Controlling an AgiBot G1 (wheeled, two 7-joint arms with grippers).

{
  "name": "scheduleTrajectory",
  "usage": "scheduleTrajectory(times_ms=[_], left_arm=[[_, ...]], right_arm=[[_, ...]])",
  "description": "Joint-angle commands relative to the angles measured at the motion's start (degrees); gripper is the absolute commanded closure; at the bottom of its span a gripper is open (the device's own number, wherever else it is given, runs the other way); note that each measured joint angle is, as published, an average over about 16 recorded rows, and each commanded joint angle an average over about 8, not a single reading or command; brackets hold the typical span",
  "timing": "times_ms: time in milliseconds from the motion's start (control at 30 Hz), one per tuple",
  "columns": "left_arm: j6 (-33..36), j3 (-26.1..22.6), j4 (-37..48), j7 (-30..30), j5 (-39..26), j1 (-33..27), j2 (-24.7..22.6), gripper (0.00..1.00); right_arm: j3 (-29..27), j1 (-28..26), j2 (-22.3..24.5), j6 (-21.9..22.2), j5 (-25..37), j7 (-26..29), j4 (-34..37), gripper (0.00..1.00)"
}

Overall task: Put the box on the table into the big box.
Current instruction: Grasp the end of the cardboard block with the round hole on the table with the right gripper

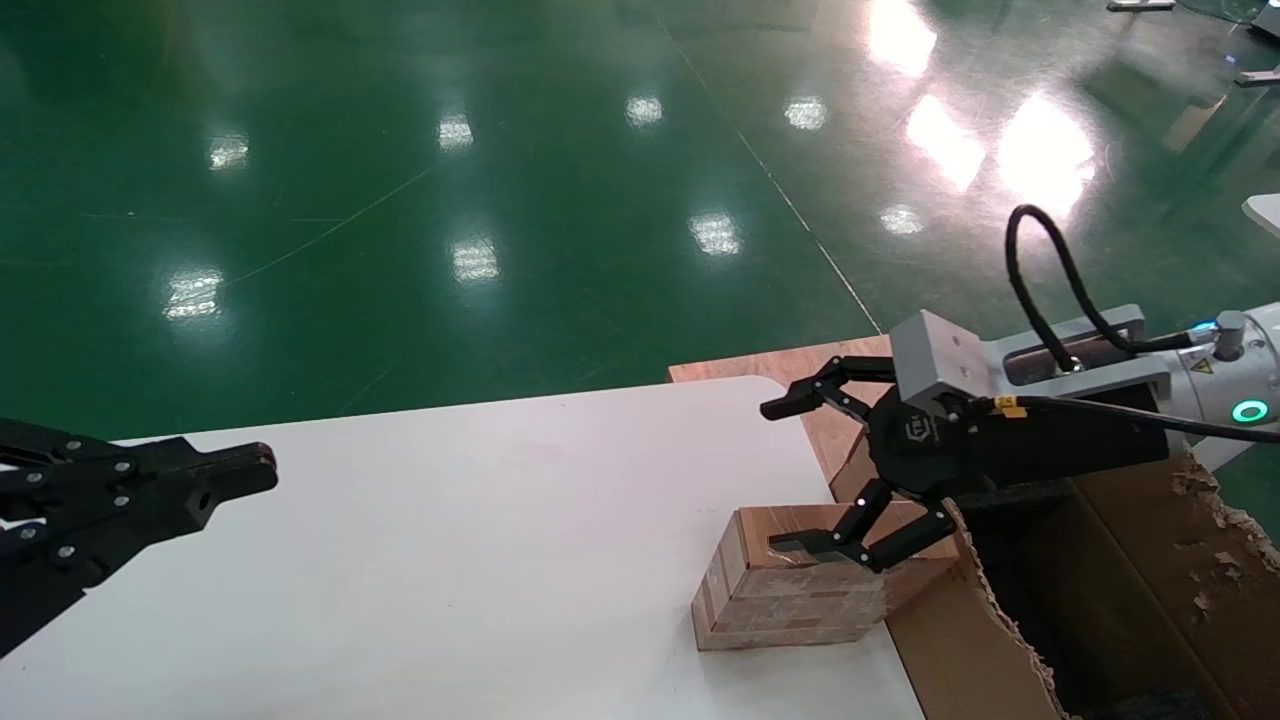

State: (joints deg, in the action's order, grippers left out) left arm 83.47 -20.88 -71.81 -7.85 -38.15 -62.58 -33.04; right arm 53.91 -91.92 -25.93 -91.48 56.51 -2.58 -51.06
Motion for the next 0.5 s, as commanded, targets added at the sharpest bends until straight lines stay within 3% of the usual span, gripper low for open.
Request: scheduleTrajectory(times_ms=[33,500], left_arm=[[0.0,0.0,0.0,0.0,0.0,0.0,0.0,1.0],[0.0,-0.01,0.0,0.0,0.0,0.0,0.0,1.0]], right_arm=[[1.75,-1.16,-0.25,-0.02,0.23,-0.58,1.05,0.0],[14.96,-7.96,0.26,-0.18,-0.77,-4.03,4.21,0.0]])
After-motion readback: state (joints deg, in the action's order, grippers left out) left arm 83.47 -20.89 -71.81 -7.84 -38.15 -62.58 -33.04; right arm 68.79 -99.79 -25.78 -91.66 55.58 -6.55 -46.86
